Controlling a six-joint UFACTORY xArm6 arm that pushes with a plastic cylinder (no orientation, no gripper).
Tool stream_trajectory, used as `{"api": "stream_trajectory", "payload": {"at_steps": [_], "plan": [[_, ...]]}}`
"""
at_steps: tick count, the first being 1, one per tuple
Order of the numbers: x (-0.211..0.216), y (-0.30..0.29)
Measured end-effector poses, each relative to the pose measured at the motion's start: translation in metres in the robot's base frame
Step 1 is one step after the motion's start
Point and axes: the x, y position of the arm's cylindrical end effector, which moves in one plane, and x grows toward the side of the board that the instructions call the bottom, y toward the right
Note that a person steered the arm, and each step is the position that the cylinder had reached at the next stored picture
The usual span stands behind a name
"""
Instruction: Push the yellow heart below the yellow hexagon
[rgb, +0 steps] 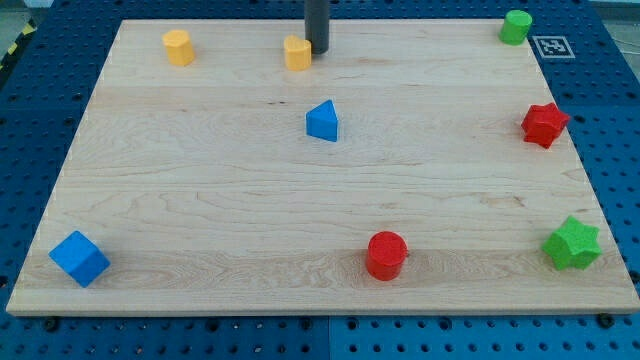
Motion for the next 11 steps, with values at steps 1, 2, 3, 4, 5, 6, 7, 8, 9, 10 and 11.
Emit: {"api": "stream_trajectory", "payload": {"at_steps": [1, 2, 3, 4, 5, 6, 7, 8, 9, 10, 11], "plan": [[-0.001, -0.012], [-0.001, -0.017], [-0.001, -0.016], [-0.001, -0.008], [0.002, -0.002], [0.016, -0.002], [0.023, -0.002], [0.021, -0.018], [0.019, -0.042], [0.02, -0.051], [0.032, -0.043]]}}
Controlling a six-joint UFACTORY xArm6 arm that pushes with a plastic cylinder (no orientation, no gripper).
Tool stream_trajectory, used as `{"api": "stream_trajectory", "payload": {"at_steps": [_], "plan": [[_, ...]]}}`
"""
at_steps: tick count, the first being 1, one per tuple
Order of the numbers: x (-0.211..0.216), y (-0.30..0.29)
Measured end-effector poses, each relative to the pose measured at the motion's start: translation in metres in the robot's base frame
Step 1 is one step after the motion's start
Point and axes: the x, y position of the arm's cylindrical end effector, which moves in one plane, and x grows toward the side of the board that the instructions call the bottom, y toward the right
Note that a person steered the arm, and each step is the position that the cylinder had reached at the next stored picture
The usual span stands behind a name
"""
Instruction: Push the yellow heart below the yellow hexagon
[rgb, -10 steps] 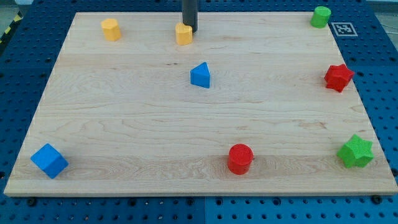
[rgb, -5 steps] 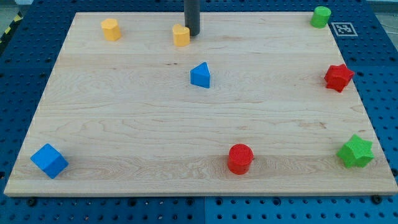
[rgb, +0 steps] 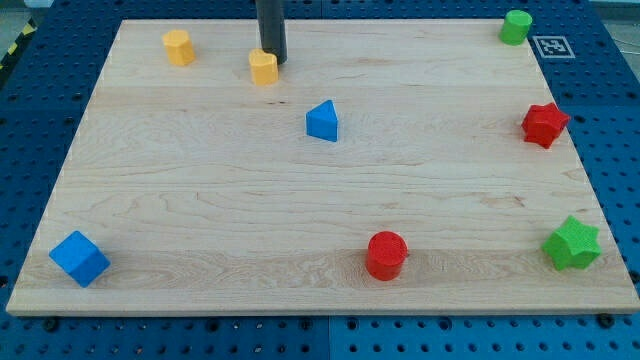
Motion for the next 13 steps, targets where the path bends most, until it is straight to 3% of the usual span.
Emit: {"api": "stream_trajectory", "payload": {"at_steps": [1, 4, 6, 8, 11, 12, 13], "plan": [[0.015, 0.018], [0.017, -0.065], [0.061, -0.067], [0.061, -0.1], [0.025, -0.112], [0.064, -0.108], [0.071, -0.107]]}}
